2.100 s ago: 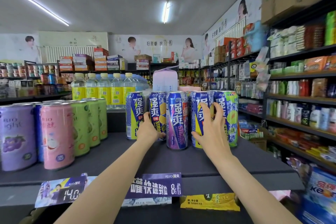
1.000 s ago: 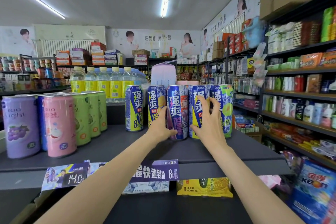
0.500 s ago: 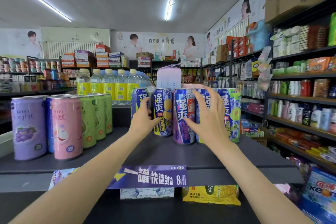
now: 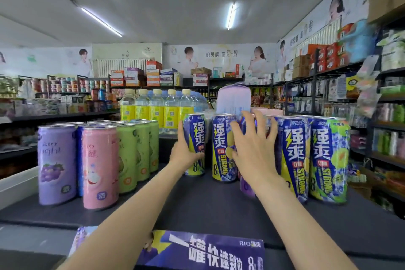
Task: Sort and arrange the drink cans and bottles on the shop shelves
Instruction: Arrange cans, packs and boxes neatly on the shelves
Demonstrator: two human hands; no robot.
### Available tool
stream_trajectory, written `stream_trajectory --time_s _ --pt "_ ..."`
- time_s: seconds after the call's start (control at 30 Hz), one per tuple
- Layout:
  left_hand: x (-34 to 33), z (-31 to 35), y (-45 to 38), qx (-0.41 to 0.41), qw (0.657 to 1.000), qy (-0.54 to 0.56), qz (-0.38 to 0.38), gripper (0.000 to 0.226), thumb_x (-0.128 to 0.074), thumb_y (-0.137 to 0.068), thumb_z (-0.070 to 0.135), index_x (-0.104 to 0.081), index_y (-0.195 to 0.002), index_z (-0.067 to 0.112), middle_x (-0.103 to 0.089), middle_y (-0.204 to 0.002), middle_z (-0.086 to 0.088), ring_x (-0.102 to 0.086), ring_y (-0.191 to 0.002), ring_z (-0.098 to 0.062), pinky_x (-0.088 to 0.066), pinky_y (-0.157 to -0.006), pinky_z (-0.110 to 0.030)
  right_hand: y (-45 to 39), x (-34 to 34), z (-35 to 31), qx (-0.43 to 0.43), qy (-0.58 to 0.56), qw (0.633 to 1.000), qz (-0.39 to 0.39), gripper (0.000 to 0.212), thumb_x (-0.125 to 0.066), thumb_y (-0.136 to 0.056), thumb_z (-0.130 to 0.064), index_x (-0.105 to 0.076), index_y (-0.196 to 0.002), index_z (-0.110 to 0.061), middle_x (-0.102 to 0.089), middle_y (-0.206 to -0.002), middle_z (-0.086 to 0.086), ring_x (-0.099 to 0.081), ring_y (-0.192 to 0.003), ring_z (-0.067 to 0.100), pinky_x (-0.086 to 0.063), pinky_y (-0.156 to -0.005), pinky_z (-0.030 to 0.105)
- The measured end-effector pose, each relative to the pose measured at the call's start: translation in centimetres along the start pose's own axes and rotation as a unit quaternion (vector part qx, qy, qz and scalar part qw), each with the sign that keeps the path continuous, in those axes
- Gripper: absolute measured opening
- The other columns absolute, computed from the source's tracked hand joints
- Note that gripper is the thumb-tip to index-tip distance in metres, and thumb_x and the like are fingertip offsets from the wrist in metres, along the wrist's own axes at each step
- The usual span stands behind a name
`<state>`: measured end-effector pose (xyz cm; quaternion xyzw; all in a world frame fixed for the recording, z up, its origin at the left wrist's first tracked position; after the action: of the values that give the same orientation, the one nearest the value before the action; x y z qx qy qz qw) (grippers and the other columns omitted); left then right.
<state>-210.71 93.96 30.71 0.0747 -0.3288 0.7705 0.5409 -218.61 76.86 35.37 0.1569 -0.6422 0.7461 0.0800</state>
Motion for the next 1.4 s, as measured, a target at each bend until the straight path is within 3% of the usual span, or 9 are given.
stream_trajectory --time_s 0.13,0.37,0.47,0.53,0.67,0.87,1.03,1.17,1.4 --pt "0.2 0.0 0.8 0.001 1.0 0.01 -0.016 0.118 -0.077 -0.073 0.014 0.015 -0.146 0.031 -0.046 -0.139 -0.009 -0.049 -0.122 -0.029 -0.042 -0.1 -0.046 0.2 -0.2 0.1 -0.009 -0.02 1.0 0.01 0.06 -0.088 -0.04 -0.011 -0.066 -0.096 -0.007 -0.057 -0.119 0.018 -0.033 -0.12 0.033 -0.03 -0.099 0.065" --pt "1.4 0.9 4.3 -0.03 0.995 0.068 -0.066 0.117 -0.076 -0.074 0.01 0.014 -0.145 0.034 -0.047 -0.139 -0.003 -0.051 -0.12 -0.023 -0.042 -0.1 -0.043 0.1 0.1 0.2 -0.019 -0.046 0.998 -0.024 0.059 -0.088 -0.041 -0.01 -0.065 -0.095 -0.007 -0.056 -0.122 0.017 -0.032 -0.121 0.032 -0.028 -0.101 0.064" --pt "1.6 1.7 6.0 -0.04 0.993 0.081 -0.082 0.117 -0.076 -0.073 0.01 0.012 -0.145 0.034 -0.046 -0.139 -0.003 -0.049 -0.122 -0.022 -0.042 -0.102 -0.044 0.0 0.4 0.0 -0.009 -0.085 0.993 -0.075 0.062 -0.084 -0.052 -0.011 -0.061 -0.11 -0.009 -0.049 -0.132 0.018 -0.028 -0.13 0.032 -0.022 -0.106 0.062" --pt "1.5 2.5 6.9 -0.05 0.991 0.083 -0.089 0.116 -0.078 -0.072 0.012 0.01 -0.146 0.035 -0.048 -0.137 -0.003 -0.051 -0.119 -0.021 -0.042 -0.101 -0.046 -0.1 1.2 0.6 -0.012 -0.135 0.986 -0.098 0.065 -0.075 -0.07 -0.013 -0.048 -0.129 -0.012 -0.028 -0.147 0.016 -0.016 -0.14 0.032 -0.011 -0.113 0.054" --pt "0.8 4.0 8.3 -0.066 0.99 0.069 -0.099 0.115 -0.078 -0.072 0.014 0.008 -0.146 0.033 -0.054 -0.131 -0.003 -0.055 -0.112 -0.017 -0.043 -0.1 -0.039 0.4 5.1 3.4 -0.027 -0.212 0.975 -0.063 0.066 -0.07 -0.08 -0.015 -0.038 -0.138 -0.013 -0.013 -0.152 0.013 -0.005 -0.143 0.027 -0.009 -0.116 0.04" --pt "-1.7 5.9 9.1 -0.071 0.992 0.047 -0.089 0.115 -0.077 -0.074 0.016 0.011 -0.146 0.033 -0.053 -0.133 -0.006 -0.054 -0.118 -0.025 -0.043 -0.099 -0.04 3.8 5.6 6.9 -0.075 -0.132 0.983 -0.107 0.082 -0.073 -0.078 -0.034 -0.028 -0.145 -0.025 -0.005 -0.155 0.014 0.005 -0.143 0.031 -0.003 -0.115 0.05" --pt "-2.7 5.8 8.8 -0.063 0.996 0.039 -0.048 0.114 -0.075 -0.076 0.016 0.014 -0.146 0.031 -0.05 -0.133 -0.012 -0.051 -0.119 -0.03 -0.043 -0.099 -0.044 7.3 3.2 7.3 -0.133 -0.125 0.965 -0.189 0.105 -0.073 -0.075 -0.046 0.0 -0.149 -0.029 0.022 -0.154 0.008 0.004 -0.143 0.035 -0.024 -0.112 0.051" --pt "-3.0 5.7 8.2 -0.064 0.997 0.026 -0.038 0.116 -0.076 -0.075 0.018 0.016 -0.145 0.032 -0.05 -0.132 -0.014 -0.051 -0.118 -0.031 -0.042 -0.098 -0.047 7.6 2.5 6.6 -0.144 -0.131 0.956 -0.22 0.113 -0.073 -0.074 -0.046 0.012 -0.147 -0.031 0.033 -0.15 0.01 -0.008 -0.14 0.039 -0.041 -0.098 0.044" --pt "-3.0 5.8 8.4 -0.071 0.995 0.034 -0.063 0.113 -0.073 -0.079 0.016 0.018 -0.145 0.03 -0.049 -0.136 -0.012 -0.051 -0.12 -0.029 -0.043 -0.099 -0.046 7.7 1.9 6.7 -0.12 -0.096 0.96 -0.234 0.115 -0.07 -0.074 -0.051 0.016 -0.147 -0.029 0.033 -0.149 0.014 -0.012 -0.139 0.04 -0.044 -0.095 0.044"
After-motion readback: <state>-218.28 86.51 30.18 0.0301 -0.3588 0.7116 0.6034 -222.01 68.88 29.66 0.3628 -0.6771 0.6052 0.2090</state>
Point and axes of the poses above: each hand's wrist, its own y-axis away from the middle knuckle, its own x-axis out of the back of the hand, z = x × y, the point moved 8 cm from there along -y, towards the middle knuckle
